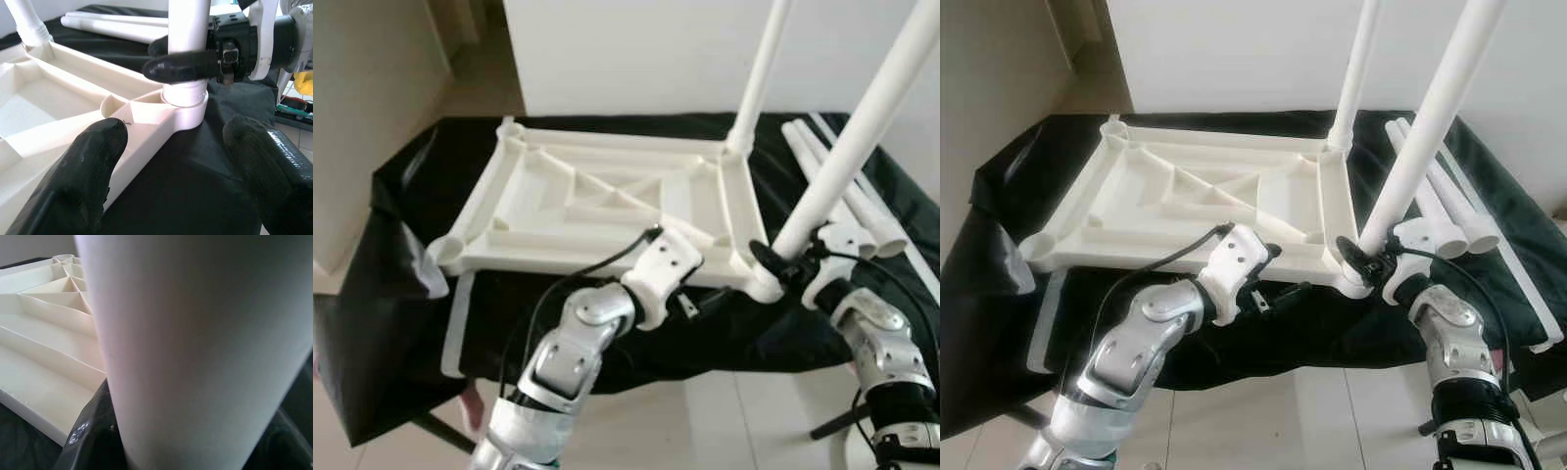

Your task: Building children table

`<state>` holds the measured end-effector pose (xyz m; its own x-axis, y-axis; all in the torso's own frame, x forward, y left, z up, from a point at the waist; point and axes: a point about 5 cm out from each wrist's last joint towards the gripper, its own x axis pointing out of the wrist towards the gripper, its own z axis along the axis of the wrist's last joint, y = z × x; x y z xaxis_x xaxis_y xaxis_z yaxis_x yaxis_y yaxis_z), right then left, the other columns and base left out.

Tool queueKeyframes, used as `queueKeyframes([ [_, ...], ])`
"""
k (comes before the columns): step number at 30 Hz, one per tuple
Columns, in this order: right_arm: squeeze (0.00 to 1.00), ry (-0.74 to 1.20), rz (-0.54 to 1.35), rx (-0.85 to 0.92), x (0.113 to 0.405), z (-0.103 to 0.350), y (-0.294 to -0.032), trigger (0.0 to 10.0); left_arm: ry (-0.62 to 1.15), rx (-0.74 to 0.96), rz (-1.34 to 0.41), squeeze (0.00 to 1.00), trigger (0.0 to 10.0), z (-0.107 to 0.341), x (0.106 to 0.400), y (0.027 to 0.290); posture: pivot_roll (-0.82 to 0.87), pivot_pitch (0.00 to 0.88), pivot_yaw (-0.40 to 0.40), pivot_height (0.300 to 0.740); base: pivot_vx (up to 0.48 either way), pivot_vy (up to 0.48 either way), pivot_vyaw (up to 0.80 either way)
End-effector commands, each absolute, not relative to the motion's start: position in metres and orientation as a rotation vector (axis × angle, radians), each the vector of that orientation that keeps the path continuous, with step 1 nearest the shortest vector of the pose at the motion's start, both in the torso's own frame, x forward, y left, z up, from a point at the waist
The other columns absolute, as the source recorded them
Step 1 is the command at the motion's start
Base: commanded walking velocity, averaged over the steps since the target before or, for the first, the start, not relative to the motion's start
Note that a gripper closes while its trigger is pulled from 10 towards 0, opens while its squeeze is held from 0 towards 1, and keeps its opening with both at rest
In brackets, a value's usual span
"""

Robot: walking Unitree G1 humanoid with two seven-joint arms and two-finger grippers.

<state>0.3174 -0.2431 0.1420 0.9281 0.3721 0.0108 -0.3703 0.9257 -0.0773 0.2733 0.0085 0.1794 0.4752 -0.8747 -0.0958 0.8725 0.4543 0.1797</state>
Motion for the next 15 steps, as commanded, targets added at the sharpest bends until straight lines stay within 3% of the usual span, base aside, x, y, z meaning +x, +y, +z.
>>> queueKeyframes([
  [1, 0.00, 0.060, 0.336, -0.030, 0.310, 0.122, -0.248, 10.0, -0.028, 0.204, -1.029, 0.00, 10.0, 0.181, 0.276, 0.007, -0.13, 0.063, -0.001, 0.740, 0.000, 0.000, 0.00],
  [8, 0.00, 0.041, 0.255, -0.022, 0.309, 0.123, -0.238, 10.0, -0.016, 0.226, -0.977, 0.00, 10.0, 0.175, 0.284, 0.012, -0.13, 0.064, -0.007, 0.740, 0.000, 0.000, 0.00],
  [15, 0.00, 0.080, 0.054, 0.009, 0.312, 0.121, -0.233, 10.0, -0.030, 0.188, -0.950, 0.00, 10.0, 0.178, 0.286, 0.013, -0.13, 0.067, -0.012, 0.740, 0.000, 0.000, 0.00],
])
